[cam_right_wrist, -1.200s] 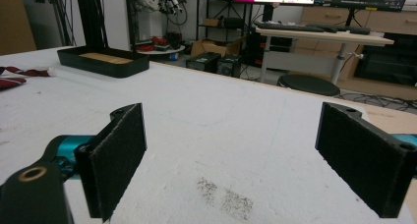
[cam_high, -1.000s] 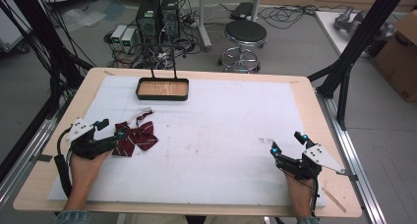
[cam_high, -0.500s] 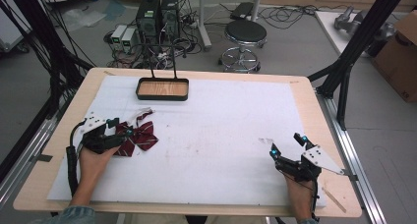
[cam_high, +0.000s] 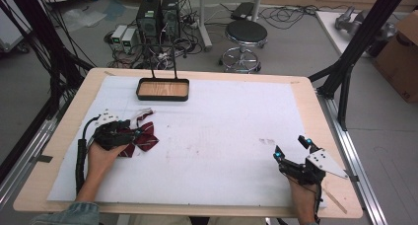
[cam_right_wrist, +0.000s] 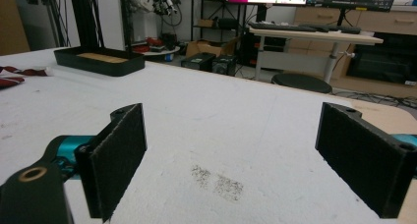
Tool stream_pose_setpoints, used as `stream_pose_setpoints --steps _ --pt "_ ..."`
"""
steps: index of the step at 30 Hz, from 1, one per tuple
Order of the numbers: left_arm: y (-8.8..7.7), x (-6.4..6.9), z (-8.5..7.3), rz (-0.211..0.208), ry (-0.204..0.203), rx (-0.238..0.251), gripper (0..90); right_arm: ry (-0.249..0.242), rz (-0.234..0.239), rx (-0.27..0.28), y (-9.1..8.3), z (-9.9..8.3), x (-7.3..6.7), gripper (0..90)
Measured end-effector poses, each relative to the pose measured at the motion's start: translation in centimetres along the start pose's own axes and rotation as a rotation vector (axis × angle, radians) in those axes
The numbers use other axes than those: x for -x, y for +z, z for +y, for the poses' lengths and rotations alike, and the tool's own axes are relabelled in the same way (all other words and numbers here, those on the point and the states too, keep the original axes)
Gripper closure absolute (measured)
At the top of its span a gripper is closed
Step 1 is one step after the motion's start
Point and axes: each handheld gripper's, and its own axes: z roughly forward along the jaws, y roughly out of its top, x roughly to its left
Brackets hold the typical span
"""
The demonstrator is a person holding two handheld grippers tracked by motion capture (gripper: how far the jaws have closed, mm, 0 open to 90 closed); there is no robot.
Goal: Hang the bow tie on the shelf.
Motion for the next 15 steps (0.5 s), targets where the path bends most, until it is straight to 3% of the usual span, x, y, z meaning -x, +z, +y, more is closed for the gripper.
stream_pose_setpoints --steps 6,10,12,15 --pt "0.6 0.0 0.1 0.015 0.008 -0.030 37.6 -0.001 0.006 -0.002 0.0 0.0 0.0 11.0" --pt "1.0 0.4 0.1 0.038 0.035 -0.053 39.4 0.002 0.003 0.004 -0.2 0.0 0.1 10.9" --pt "1.4 0.6 0.2 0.051 0.041 -0.109 39.2 0.011 0.005 0.004 -0.1 0.1 0.1 10.9" --pt "1.6 0.7 0.2 0.067 0.055 -0.124 44.5 0.003 0.010 -0.007 0.0 0.0 -0.2 11.0"
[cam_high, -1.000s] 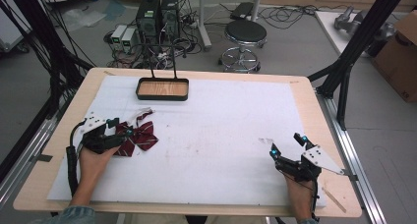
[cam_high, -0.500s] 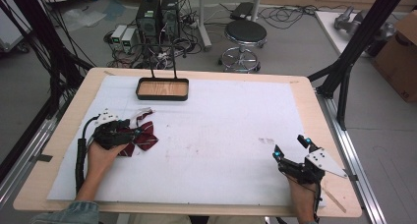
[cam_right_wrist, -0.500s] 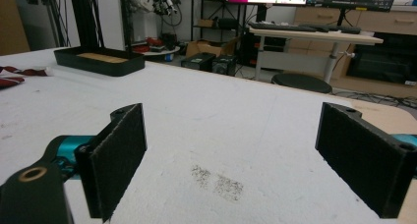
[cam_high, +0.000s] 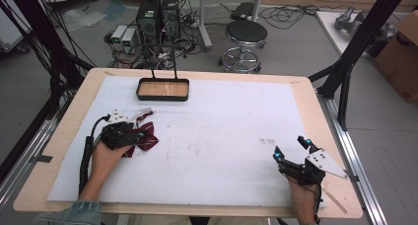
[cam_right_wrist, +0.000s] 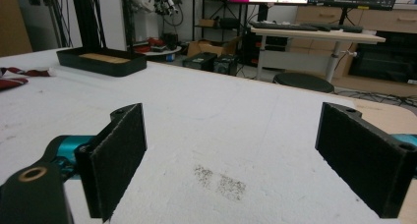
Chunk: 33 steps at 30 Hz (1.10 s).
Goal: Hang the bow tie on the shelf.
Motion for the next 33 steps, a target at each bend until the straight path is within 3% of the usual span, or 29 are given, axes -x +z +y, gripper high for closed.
stream_pose_setpoints --steps 3,6,8,11,13,22,24,28,33 --pt "-0.1 0.1 -0.1 -0.008 -0.003 -0.010 52.0 -0.005 -0.001 0.002 0.0 0.0 0.1 11.0" --pt "-0.3 0.0 -0.2 -0.023 -0.007 -0.007 67.6 0.004 -0.004 0.009 -0.2 0.1 0.2 10.9" --pt "-0.4 0.2 -0.1 -0.019 0.005 -0.009 70.7 0.003 -0.004 0.012 -0.2 0.1 0.2 10.9" --pt "-0.5 0.6 0.1 -0.005 0.061 -0.021 72.1 0.002 -0.004 0.008 -0.3 0.0 0.3 11.0" --pt "-0.9 0.7 0.5 -0.016 0.073 0.007 72.5 0.005 -0.008 0.006 -0.5 -0.1 0.4 10.9" --pt "-3.3 1.2 2.9 -0.071 0.082 0.159 72.9 0.006 -0.009 0.005 -0.5 -0.2 0.4 10.9" --pt "-3.5 1.2 3.2 -0.071 0.085 0.166 72.8 0.007 -0.011 0.008 -0.5 -0.1 0.4 10.9" --pt "-4.4 0.2 4.7 -0.097 0.097 0.199 72.8 0.007 -0.010 0.007 -0.3 -0.1 0.3 10.9" --pt "-4.7 -1.1 6.1 -0.100 0.106 0.227 72.8 -0.003 -0.005 0.013 -0.1 -0.1 0.0 11.0"
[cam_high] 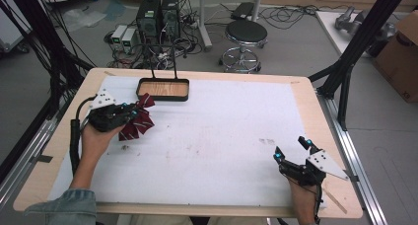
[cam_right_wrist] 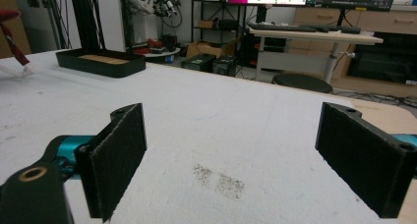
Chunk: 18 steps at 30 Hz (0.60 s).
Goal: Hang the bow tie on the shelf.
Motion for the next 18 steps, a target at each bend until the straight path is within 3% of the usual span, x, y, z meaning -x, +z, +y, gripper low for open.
stream_pose_setpoints --steps 11,18 --pt "0.8 -3.4 5.2 -0.022 0.032 0.015 72.8 -0.001 0.001 -0.001 -0.2 -0.1 0.0 11.0" --pt "1.5 -5.8 8.0 0.000 0.031 0.027 72.8 -0.008 0.002 -0.006 -0.1 -0.1 0.0 11.0"
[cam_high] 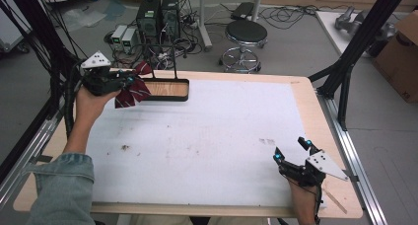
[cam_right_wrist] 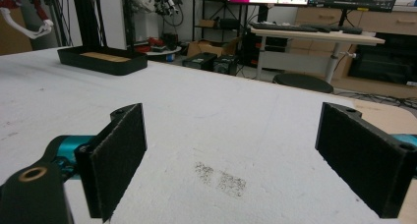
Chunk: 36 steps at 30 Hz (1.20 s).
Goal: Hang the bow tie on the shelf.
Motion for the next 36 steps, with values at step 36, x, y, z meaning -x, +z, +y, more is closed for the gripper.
stream_pose_setpoints --steps 36 --pt "3.8 -7.9 3.6 0.198 -0.072 -0.126 72.6 0.016 -0.006 -0.016 -0.4 -0.3 0.4 11.0"
